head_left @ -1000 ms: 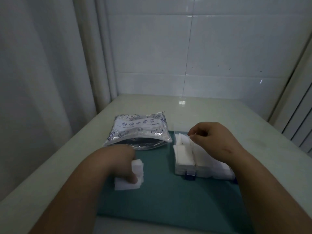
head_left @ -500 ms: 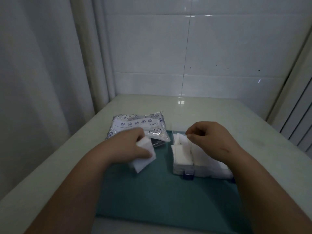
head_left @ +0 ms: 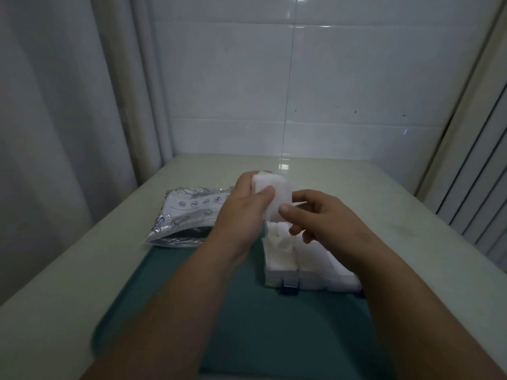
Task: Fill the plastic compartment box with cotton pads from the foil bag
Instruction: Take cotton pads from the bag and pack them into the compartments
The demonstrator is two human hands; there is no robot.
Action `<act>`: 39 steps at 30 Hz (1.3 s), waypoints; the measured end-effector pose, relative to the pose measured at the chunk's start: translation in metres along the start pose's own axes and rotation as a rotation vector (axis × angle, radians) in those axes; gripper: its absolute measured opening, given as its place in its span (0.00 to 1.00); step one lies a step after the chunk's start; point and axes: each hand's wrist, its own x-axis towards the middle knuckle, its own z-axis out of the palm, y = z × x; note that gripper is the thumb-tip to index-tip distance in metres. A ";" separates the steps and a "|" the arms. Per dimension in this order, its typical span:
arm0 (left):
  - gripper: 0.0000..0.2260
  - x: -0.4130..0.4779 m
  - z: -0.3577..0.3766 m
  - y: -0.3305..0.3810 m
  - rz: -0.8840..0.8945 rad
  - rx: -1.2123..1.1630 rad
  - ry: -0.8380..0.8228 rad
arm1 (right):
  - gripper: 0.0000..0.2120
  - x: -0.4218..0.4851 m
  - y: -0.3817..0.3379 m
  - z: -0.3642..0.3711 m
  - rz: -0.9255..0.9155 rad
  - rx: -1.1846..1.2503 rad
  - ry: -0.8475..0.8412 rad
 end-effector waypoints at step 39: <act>0.06 0.006 0.010 -0.019 -0.131 -0.598 0.200 | 0.15 -0.001 0.001 0.044 -0.310 -0.378 0.263</act>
